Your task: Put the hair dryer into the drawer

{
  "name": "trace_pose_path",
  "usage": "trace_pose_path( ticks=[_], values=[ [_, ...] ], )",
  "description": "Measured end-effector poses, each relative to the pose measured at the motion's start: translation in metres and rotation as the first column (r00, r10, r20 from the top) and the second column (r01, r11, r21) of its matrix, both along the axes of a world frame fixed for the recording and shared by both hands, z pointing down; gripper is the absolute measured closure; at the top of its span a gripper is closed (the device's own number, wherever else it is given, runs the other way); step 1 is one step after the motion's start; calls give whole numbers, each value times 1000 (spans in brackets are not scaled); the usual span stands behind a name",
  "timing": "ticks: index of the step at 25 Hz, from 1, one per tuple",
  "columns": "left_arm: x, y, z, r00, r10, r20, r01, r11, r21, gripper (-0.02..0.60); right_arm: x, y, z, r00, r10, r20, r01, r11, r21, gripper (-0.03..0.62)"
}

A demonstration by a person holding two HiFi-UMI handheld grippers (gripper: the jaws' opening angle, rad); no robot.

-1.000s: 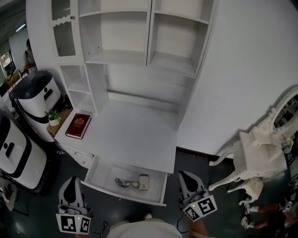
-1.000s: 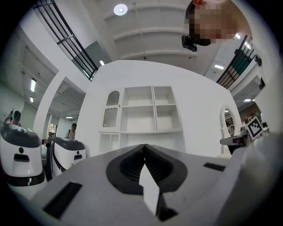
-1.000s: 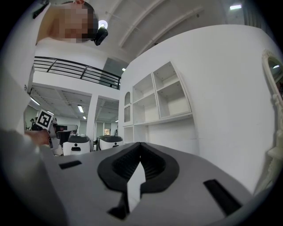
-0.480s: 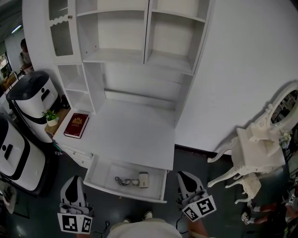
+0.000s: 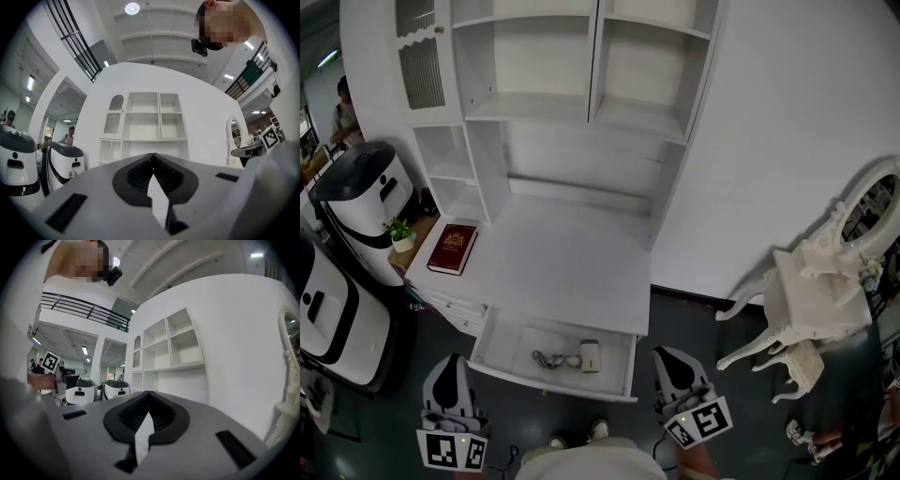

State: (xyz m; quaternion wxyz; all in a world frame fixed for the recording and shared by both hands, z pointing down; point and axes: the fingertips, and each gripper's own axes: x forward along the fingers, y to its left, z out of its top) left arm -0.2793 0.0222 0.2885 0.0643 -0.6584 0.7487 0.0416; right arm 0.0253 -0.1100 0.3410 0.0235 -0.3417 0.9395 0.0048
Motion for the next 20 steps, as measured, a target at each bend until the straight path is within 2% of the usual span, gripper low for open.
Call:
trace_pose_path(
  ticks=[20],
  values=[
    [-2, 17, 2, 999, 44, -12, -44, 999, -1, 566, -7, 29, -2, 1000, 11, -18, -11, 1000, 5, 588]
  ],
)
